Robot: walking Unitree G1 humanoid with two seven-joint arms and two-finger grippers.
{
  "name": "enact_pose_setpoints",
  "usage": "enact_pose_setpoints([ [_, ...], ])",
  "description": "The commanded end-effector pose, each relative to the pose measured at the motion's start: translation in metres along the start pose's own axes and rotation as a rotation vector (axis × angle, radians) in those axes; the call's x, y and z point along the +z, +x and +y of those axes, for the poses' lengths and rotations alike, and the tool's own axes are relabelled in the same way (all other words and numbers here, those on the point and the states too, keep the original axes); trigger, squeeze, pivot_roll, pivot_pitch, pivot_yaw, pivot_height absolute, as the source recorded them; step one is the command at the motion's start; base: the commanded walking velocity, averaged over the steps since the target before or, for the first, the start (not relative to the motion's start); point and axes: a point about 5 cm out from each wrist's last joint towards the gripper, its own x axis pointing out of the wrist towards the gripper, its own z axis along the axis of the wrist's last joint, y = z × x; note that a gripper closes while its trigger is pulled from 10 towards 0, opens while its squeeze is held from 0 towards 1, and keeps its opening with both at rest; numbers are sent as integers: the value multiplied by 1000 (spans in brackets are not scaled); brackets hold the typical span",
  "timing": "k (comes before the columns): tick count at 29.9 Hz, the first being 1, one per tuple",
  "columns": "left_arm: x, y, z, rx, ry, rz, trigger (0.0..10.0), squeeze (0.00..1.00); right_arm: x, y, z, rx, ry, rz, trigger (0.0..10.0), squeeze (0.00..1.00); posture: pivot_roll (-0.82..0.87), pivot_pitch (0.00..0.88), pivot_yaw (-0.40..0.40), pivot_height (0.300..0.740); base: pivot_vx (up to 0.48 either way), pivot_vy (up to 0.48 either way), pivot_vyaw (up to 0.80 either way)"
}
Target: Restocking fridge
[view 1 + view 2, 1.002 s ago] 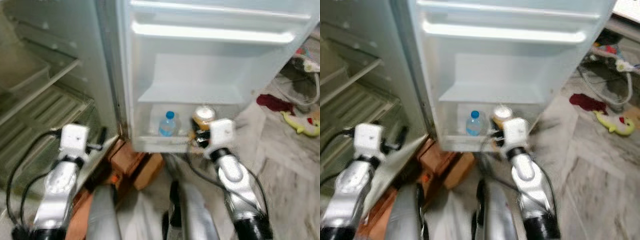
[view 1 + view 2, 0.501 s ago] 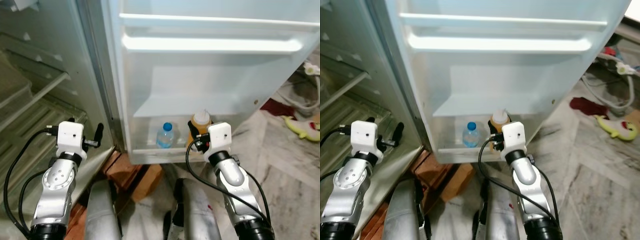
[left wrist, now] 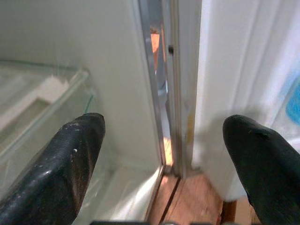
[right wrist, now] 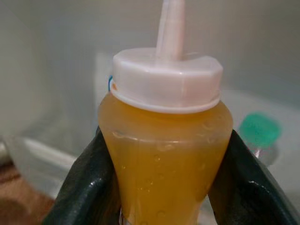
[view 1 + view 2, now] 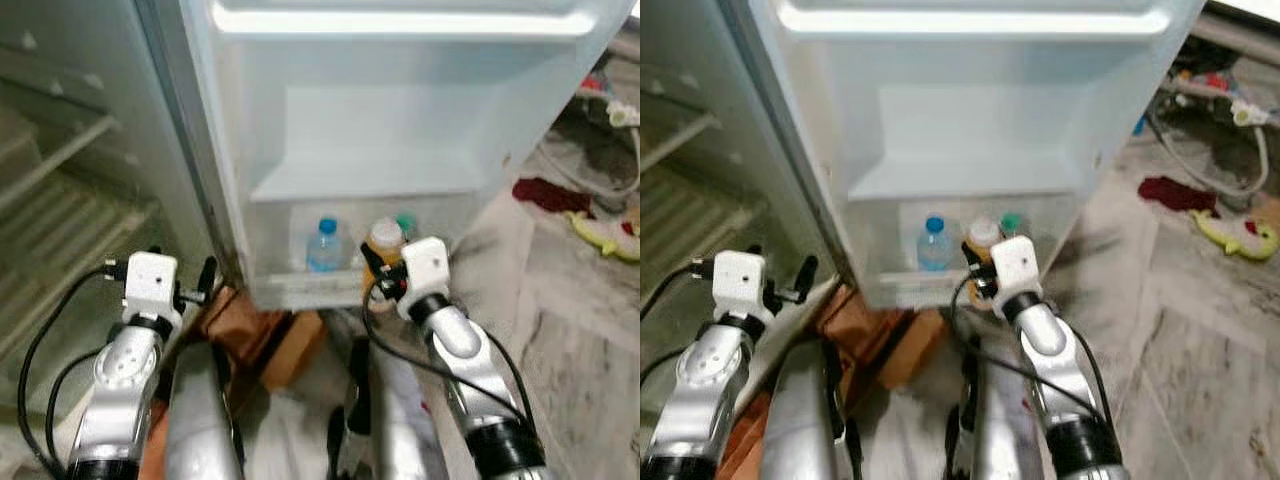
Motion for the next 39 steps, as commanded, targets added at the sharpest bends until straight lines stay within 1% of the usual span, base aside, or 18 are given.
enact_pose_setpoints([
  [1,4,-3,2,4,19,-6,10000,0,0,7,-5,5,-47,2,10000,0,66,183,-72,515,0,0,0],
  [4,5,-7,5,9,26,-4,10000,0,4,20,-7,4,-92,-12,10000,0,89,203,-72,515,0,0,0],
  [6,5,-9,7,13,30,-2,10000,0,6,25,-6,9,-94,-18,10000,0,103,214,-71,515,0,0,0],
  [8,6,-12,9,19,35,-3,10000,0,12,33,-5,-1,-127,-45,10000,0,117,223,-69,515,0,0,0],
  [9,7,-14,11,23,41,-3,10000,0,18,40,-5,-17,-172,-68,10000,0,132,233,-67,515,0,0,0],
  [13,11,-19,14,25,65,-5,10000,0,25,53,-3,-34,-196,-99,10000,0,163,254,-63,515,0,0,0],
  [16,16,-23,15,27,92,-21,10000,0,29,58,-3,-57,-230,-110,10000,0,188,270,-62,515,0,0,0],
  [18,18,-24,16,29,95,-24,10000,0,32,61,-3,-72,-243,-118,10000,0,200,278,-60,515,0,0,0],
  [21,22,-29,19,37,116,-31,10000,0,45,67,-2,-82,-304,-182,10000,0,219,298,-57,515,0,0,0],
  [23,23,-34,21,39,129,-26,10000,0,56,70,1,-80,-320,-252,10000,0,229,307,-56,515,0,0,0],
  [24,23,-34,22,39,130,-26,10000,0,58,70,1,-80,-319,-264,10000,0,229,307,-56,515,0,0,0],
  [25,24,-37,24,49,139,-22,10000,0,65,70,4,-77,-337,-314,10000,0,234,316,-57,515,0,0,0],
  [29,24,-42,27,57,149,-13,10000,0,81,68,8,-104,-391,-442,10000,0,236,327,-52,515,0,0,0],
  [31,24,-42,27,58,150,-10,10000,0,83,67,8,-117,-411,-462,10000,0,236,328,-51,515,0,0,0],
  [33,24,-43,27,57,150,-7,10000,0,82,65,8,-114,-453,-480,10000,0,233,329,-49,515,0,0,0],
  [35,24,-44,26,54,154,-4,10000,0,78,63,6,-129,-504,-478,10000,0,235,331,-48,515,0,0,0],
  [37,25,-44,26,52,157,-4,10000,0,79,62,4,-149,-555,-500,10000,0,240,332,-48,515,0,0,0],
  [39,25,-44,26,52,159,-4,10000,0,82,62,2,-167,-565,-521,10000,0,241,332,-47,515,0,0,0],
])
